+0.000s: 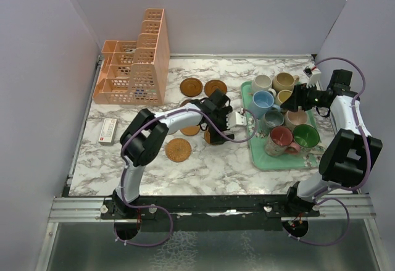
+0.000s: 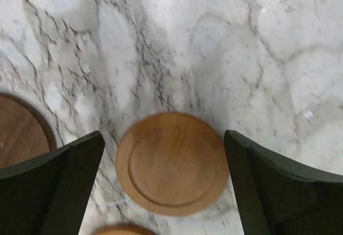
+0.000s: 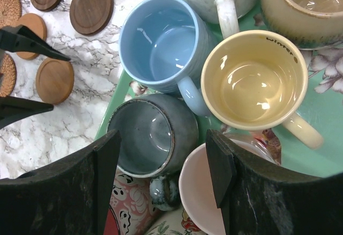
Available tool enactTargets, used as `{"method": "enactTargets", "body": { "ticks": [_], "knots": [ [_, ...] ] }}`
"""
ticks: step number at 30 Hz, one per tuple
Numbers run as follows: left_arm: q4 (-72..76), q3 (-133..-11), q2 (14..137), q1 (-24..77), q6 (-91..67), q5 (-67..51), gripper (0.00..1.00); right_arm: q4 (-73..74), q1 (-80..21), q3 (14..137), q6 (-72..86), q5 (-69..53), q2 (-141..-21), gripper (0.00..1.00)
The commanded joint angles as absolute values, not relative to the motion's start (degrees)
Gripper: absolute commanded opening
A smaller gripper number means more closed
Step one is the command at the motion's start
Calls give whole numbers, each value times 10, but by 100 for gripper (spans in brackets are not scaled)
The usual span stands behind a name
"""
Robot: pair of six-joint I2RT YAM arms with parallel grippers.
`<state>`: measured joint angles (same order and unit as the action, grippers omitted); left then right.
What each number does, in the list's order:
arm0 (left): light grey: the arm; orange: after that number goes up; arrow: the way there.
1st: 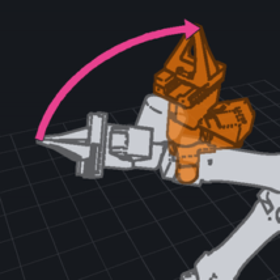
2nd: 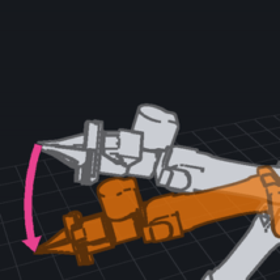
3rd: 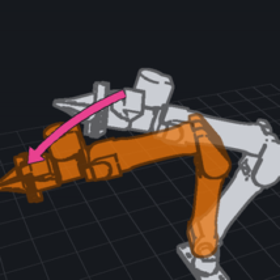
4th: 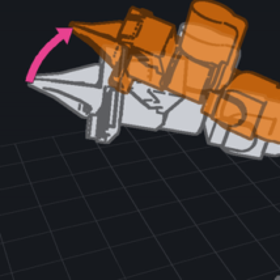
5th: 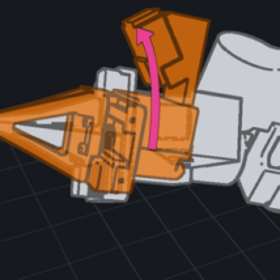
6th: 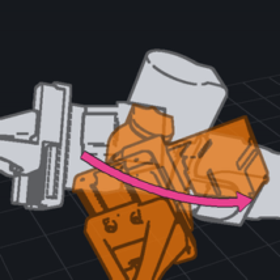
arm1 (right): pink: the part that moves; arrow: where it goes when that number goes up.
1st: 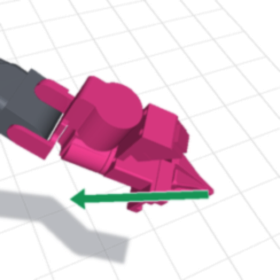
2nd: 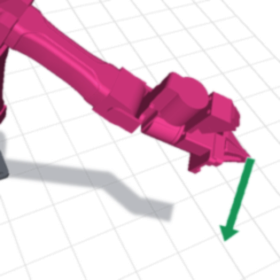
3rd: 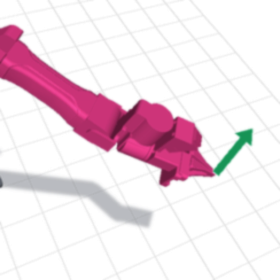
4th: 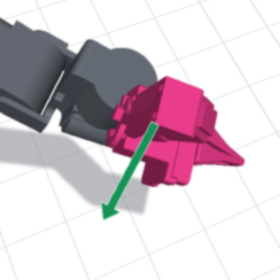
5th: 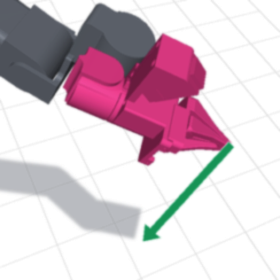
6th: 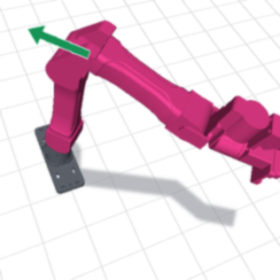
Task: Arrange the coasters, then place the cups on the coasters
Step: Move the coaster to the center of the board.
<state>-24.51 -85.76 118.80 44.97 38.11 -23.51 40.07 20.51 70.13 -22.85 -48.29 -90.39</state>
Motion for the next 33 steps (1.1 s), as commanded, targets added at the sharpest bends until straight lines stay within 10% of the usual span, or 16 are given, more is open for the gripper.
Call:
{"method": "enactTargets", "body": {
  "ticks": [1,33],
  "knots": [
    [-278,-812,1108,448,398,-233,99,411,202,718,-240,-501,-908,66],
    [-279,-802,1177,432,472,-232,87,416,202,720,-244,-506,-909,66]
  ]
}}
